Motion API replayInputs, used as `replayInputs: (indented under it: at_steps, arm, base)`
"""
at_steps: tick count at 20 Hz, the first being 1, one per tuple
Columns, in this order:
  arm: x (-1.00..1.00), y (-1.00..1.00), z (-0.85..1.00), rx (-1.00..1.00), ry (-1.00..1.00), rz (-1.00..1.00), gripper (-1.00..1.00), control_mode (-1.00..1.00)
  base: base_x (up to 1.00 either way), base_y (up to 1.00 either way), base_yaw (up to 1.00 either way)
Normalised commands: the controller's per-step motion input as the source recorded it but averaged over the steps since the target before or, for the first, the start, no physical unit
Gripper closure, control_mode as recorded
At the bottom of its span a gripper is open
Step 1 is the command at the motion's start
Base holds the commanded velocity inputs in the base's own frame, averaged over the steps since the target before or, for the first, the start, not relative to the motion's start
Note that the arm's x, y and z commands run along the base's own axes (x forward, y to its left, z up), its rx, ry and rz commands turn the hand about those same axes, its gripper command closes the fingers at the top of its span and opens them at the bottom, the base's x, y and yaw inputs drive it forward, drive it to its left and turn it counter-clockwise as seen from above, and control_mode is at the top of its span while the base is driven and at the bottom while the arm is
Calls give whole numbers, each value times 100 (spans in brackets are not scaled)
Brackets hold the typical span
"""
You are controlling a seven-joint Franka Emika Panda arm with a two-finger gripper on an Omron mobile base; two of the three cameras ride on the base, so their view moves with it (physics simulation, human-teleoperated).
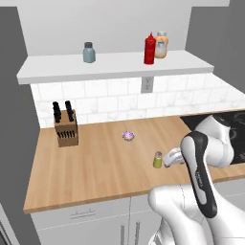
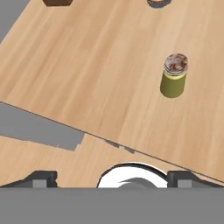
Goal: Put the shaker and condiment bottle from the counter next to their counterparts in the cabinet.
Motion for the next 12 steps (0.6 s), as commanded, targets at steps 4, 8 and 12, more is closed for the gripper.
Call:
replayInputs:
  at_steps: [4,8,12]
  arm:
    - [23,0,-4,0,0,-3,-100,-100]
    - [39,0,-5,0,0,-3,-100,-100]
    - [39,0,-11,0,0,-3,-100,-100]
  base:
    - [0,0,0]
    - [0,0,0]
    - [0,0,0]
